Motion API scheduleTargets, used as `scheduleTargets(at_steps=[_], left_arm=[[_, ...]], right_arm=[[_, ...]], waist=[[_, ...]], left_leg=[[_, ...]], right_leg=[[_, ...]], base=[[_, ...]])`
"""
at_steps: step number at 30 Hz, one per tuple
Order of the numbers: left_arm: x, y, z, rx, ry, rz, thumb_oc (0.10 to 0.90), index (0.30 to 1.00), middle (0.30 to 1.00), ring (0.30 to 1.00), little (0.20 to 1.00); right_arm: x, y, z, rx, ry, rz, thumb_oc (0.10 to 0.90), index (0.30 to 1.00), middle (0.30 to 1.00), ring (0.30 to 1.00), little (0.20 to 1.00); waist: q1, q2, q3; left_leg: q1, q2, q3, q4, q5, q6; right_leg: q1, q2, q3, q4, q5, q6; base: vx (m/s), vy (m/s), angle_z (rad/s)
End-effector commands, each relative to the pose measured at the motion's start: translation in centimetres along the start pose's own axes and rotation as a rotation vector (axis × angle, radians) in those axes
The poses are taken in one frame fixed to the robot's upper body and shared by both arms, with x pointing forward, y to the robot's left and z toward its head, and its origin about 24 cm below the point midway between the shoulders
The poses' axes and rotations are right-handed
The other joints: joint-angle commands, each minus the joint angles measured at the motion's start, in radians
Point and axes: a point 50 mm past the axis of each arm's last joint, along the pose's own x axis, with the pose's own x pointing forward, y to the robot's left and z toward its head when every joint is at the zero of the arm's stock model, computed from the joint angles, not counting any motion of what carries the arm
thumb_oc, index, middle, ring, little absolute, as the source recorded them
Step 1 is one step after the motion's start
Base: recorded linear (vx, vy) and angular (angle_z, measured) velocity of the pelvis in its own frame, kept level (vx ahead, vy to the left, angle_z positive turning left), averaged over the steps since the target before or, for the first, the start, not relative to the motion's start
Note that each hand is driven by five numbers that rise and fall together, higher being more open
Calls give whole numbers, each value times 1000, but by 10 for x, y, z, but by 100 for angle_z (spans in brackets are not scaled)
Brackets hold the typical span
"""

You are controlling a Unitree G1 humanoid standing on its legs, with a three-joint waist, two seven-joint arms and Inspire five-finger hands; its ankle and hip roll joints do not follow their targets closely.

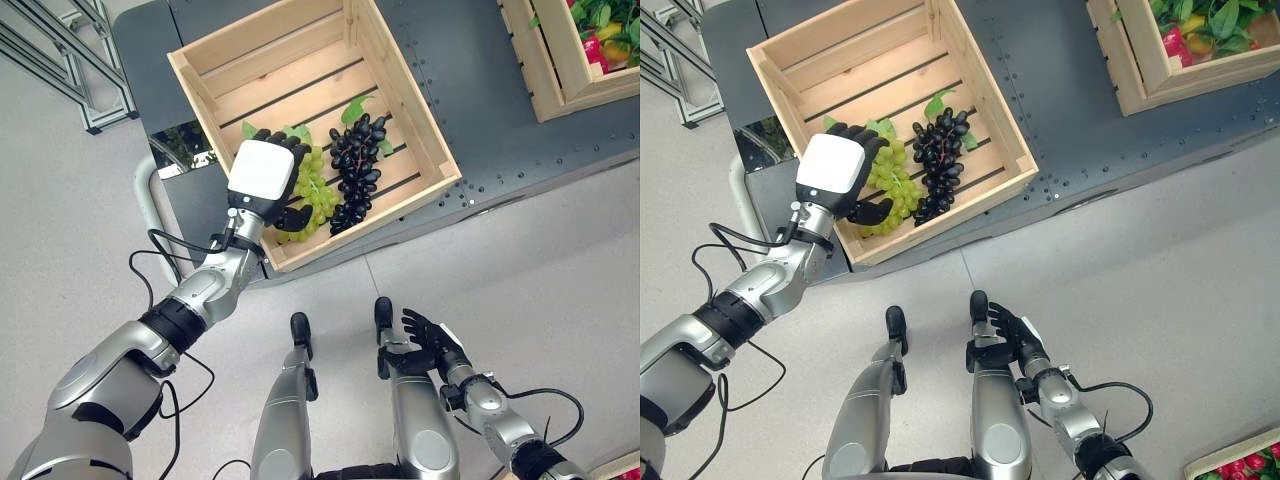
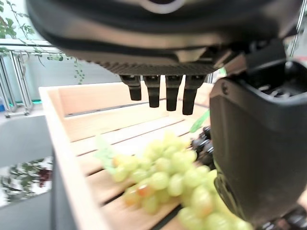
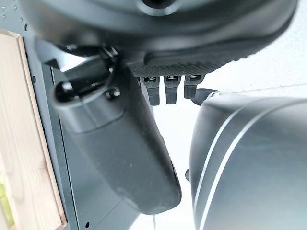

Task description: Pick up the fruits from the basket on one side to the basket on the other side

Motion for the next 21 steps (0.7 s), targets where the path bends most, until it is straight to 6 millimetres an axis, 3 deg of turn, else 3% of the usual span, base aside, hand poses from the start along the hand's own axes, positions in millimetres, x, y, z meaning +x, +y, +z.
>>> scheduleTargets(at_steps=[1, 12, 17, 21], left_arm=[[34, 66, -19, 187, 32, 237, 800, 900, 900, 900, 900], [52, 77, -22, 538, 64, 277, 800, 900, 900, 900, 900], [56, 78, -20, 573, 66, 352, 800, 900, 900, 900, 900], [56, 74, -24, 503, 68, 414, 800, 900, 900, 900, 900]], right_arm=[[-6, -5, 16, 20, -102, -37, 800, 900, 900, 900, 900], [2, 3, 22, 33, -117, -17, 800, 900, 900, 900, 900], [4, 6, 23, 41, -120, -12, 800, 900, 900, 900, 900], [5, 10, 21, 60, -120, -20, 800, 900, 900, 900, 900]], waist=[[-8, -17, -5], [-21, -47, -5], [-29, -57, -5], [-35, -65, -5]], left_leg=[[-74, -6, -17, 151, -60, 5], [-85, 0, -6, 136, -51, -1], [-93, 4, 2, 148, -55, -2], [-102, 4, 8, 159, -60, -1]], right_leg=[[66, 5, 14, -8, -8, -12], [55, 22, 27, -33, 8, -9], [47, 26, 32, -28, 10, -10], [36, 29, 41, -25, 15, -11]], base=[[0, 0, 0], [-2, -7, 0], [0, 0, 0], [0, 0, 0]])
